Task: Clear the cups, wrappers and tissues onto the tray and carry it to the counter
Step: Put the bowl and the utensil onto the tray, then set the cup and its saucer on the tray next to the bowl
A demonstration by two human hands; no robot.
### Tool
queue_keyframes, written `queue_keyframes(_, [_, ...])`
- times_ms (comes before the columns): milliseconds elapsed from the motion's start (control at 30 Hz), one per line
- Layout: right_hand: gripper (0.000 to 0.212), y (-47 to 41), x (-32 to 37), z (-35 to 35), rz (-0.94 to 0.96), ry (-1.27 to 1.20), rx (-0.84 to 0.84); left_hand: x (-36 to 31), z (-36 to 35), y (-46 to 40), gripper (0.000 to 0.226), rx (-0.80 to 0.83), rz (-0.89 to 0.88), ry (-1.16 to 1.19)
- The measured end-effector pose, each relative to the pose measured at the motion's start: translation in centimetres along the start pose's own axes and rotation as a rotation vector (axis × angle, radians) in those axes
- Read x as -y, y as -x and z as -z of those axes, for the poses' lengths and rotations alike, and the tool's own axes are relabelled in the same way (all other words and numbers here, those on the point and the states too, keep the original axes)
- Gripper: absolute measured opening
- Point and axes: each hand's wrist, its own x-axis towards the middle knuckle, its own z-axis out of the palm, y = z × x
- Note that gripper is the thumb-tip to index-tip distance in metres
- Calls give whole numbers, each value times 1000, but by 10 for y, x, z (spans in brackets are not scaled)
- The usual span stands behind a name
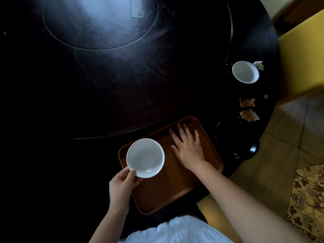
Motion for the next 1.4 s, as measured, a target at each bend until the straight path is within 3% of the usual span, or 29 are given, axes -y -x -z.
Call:
queue_keyframes(233, [57, -3, -4, 8, 18, 15, 30, -7, -2, -7, 13, 7, 21, 43])
queue_keyframes(400, [56, 0, -6, 15, 27, -4, 46, -7, -4, 2, 21, 23, 46, 25])
queue_keyframes(567, [46, 9, -20, 29, 54, -79, -120, 7, -26, 23, 20, 94, 241, 66])
queue_keyframes(667, [34, 15, -43, 40, 92, -139, -226, 14, -60, 37, 22, 214, 311, -41])
queue_keyframes(767, [27, 17, -85, 53, 115, -164, -308, 9, -111, 45, 17, 286, 187, -170])
queue_keyframes(900, [28, 9, -134, 74, 91, -147, -353, -11, -162, 35, 11, 267, -252, -582])
queue_keyframes(1100, [47, -32, -249, 112, -35, -86, -273, -44, -251, 18, 41, 252, -669, -1063])
queue_keyframes(1200, [53, -53, -283, 119, 10, 10, -199, -45, -279, 8, 49, 231, -710, -1244])
queue_keyframes(1400, [50, -91, -308, 118, 104, 67, -114, -35, -307, -2, 49, 238, -562, -1430])
